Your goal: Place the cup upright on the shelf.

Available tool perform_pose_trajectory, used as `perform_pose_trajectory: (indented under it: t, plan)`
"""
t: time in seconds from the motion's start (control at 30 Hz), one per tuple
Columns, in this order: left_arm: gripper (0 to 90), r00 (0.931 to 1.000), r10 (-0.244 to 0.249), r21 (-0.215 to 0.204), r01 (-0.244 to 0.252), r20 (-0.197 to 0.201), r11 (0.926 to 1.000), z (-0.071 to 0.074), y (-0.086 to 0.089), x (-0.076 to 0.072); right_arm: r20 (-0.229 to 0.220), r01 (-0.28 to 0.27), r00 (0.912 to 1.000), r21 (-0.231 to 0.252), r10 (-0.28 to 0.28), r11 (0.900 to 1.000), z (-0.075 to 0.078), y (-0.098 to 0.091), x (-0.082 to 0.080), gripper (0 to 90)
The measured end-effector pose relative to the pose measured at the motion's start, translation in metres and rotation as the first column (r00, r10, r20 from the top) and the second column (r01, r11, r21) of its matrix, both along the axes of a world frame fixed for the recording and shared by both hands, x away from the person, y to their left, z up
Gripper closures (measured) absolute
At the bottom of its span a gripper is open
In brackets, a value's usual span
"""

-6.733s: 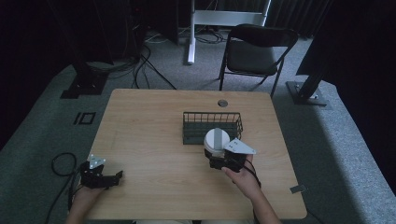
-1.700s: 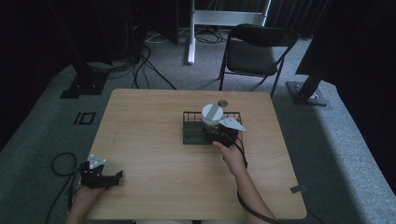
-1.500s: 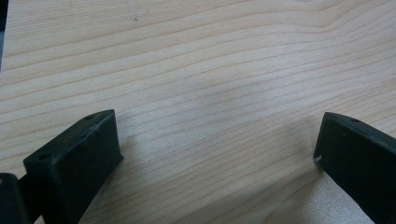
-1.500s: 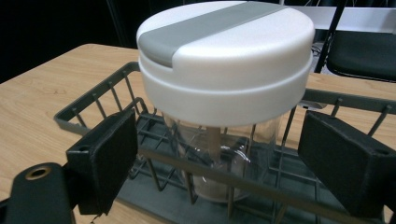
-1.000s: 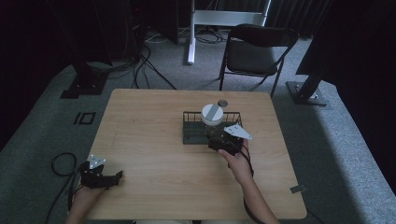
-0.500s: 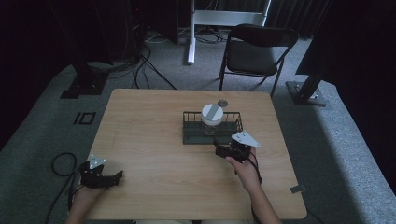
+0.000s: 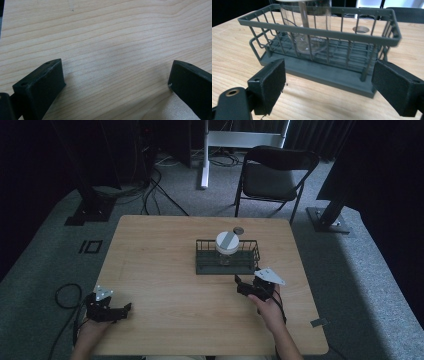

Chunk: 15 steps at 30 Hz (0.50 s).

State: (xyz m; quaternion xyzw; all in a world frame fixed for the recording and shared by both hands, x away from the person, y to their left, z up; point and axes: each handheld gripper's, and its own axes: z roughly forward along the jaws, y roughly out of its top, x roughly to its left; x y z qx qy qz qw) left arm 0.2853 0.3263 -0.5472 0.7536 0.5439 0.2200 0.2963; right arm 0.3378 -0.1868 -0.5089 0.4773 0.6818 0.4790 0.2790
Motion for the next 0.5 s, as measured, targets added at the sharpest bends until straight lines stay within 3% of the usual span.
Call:
perform_pose_trajectory:
  t: [0.5]
  plan:
    - [0.6,1.0,0.0,0.0,0.0,0.0,1.0,0.0,0.0,0.0,-0.048,0.049,0.9976,-0.034,-0.051,0.9982,-0.018,-0.026,-0.009,12.0]
